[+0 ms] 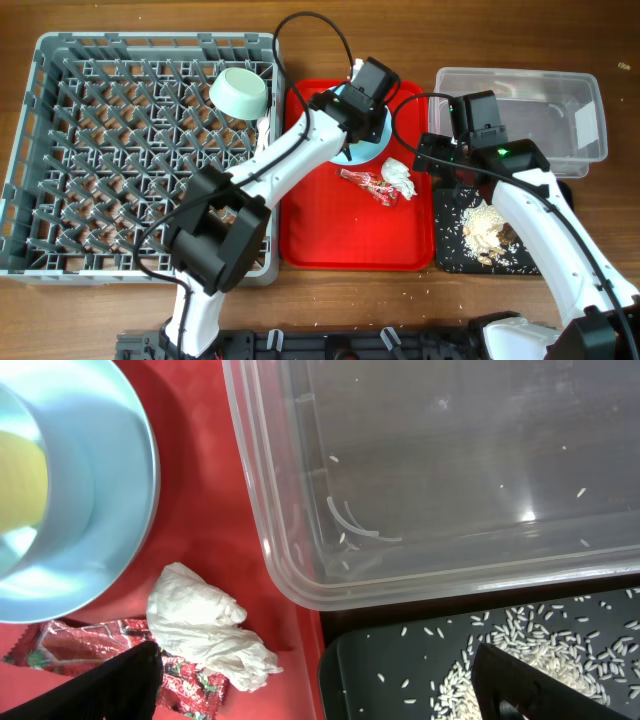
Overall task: Sort waste into correct bins and load items into the dishwasher rack
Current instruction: 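Carry the yellow cup to the rack and lower it in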
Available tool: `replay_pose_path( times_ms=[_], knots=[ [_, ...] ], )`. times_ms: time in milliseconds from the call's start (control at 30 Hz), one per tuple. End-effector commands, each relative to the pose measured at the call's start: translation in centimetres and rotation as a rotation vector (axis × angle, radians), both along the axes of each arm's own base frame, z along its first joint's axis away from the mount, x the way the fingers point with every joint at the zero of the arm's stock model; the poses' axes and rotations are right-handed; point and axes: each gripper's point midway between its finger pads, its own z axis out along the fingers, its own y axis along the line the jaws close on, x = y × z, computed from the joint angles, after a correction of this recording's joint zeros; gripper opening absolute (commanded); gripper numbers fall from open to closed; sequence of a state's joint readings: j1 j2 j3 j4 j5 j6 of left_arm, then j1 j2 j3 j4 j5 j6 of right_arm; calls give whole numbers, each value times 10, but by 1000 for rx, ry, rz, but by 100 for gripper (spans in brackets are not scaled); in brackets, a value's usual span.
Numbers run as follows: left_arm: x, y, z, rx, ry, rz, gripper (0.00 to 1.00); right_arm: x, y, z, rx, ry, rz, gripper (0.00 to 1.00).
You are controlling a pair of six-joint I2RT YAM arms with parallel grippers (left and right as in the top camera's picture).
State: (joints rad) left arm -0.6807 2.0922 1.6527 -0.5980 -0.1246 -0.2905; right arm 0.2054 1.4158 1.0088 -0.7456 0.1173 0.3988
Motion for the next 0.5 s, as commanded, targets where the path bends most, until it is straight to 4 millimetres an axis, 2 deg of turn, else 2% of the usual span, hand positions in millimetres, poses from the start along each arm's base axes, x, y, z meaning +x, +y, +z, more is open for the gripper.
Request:
replay_pose_path(
  times_ms=[0,67,133,200,267,367,467],
  knots=[
    [18,18,85,-117,-134,50,4,5,-4,4,-20,-14,-7,100],
    [13,27,126,-196,-163,40,4,4,-4,4,-20,-13,-7,100],
    [-2,38,162,-292,-148,6,4,4,-4,4,-20,-13,-7,100],
    [-25,55,192,-419,-70,-48,4,4,-4,4,-20,-13,-7,100],
    [-43,73,204,-519,25,-76,4,4,-4,4,-20,-13,-7,100],
    [-70,93,210,-678,192,-186,4,5,-4,4,-20,-14,-7,100],
    [-86,111,201,-794,318,-251,4,4,-4,4,-20,-13,-7,100]
  ],
)
